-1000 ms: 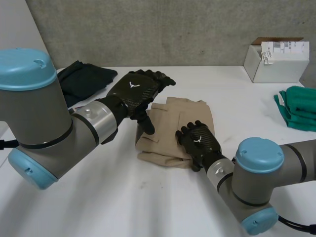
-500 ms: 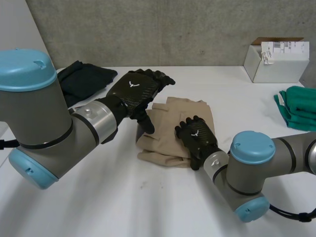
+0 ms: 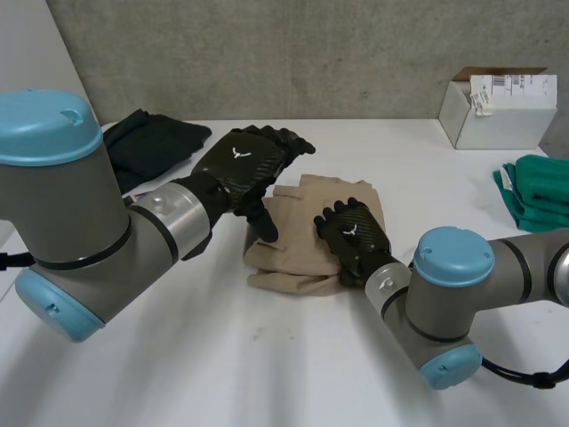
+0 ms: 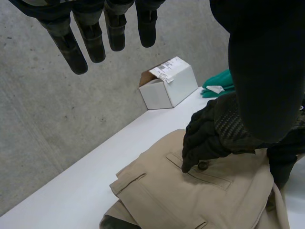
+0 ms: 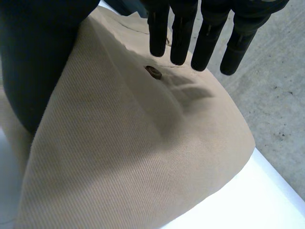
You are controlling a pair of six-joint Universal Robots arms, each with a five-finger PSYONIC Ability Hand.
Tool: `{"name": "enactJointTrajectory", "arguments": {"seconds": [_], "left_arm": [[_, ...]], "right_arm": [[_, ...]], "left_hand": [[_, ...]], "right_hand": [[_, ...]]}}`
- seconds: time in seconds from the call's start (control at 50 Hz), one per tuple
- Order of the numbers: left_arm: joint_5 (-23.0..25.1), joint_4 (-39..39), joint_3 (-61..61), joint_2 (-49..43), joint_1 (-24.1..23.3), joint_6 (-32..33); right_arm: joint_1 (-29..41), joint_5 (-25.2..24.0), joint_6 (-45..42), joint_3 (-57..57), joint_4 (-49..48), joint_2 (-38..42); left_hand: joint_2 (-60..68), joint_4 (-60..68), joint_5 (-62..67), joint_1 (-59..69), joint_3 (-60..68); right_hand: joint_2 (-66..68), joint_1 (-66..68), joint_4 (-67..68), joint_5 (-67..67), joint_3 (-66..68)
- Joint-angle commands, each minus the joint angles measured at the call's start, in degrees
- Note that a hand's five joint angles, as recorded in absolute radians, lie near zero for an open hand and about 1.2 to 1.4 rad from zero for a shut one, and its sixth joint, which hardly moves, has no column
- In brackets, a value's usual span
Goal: Fold the laundry.
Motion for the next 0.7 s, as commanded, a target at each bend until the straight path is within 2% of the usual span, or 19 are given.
{"name": "enactJointTrajectory", "arguments": {"seconds": [0.02, 0.32, 0.42, 0.48, 0.54, 0.7], "left_arm": [[0.0, 0.08, 0.02, 0.08, 0.0, -0.03], [0.0, 0.0, 0.02, 0.09, 0.09, -1.52], [0.0, 0.0, 0.02, 0.09, 0.35, -1.61], [0.0, 0.0, 0.02, 0.09, 0.35, -1.61], [0.0, 0.0, -0.07, 0.17, 0.44, -1.61], [0.0, 0.0, -0.07, 0.09, 0.44, -1.61]], "right_arm": [[0.0, 0.03, 0.06, -0.06, 0.08, -0.27], [0.0, -0.23, 0.14, -0.32, 0.17, -0.27], [-0.09, -0.32, 0.14, -0.5, 0.34, -0.45], [-0.18, -0.32, 0.32, -0.85, 2.01, -0.63], [-0.18, -0.5, 0.58, -1.28, 5.34, -0.98], [-0.09, -1.11, 1.2, -1.2, 10.8, -1.5]], "left_hand": [[-0.38, -0.43, -1.51, -0.38, -1.02], [-0.21, -0.26, -1.34, -0.21, -0.85], [-0.21, -0.26, -1.34, -0.21, -0.85], [-0.21, -0.26, -1.34, -0.21, -0.85], [-0.21, -0.26, -1.34, -0.21, -0.85], [-0.21, -0.26, -1.34, -0.21, -0.85]], "right_hand": [[7.69, 7.67, 7.63, 7.78, 7.63], [28.39, 28.37, 28.33, 28.48, 28.33], [29.24, 29.22, 29.19, 29.34, 29.19], [24.72, 24.7, 24.66, 24.82, 24.66], [13.48, 13.46, 13.42, 13.57, 13.42], [7.04, 7.02, 6.99, 7.14, 6.99]]}}
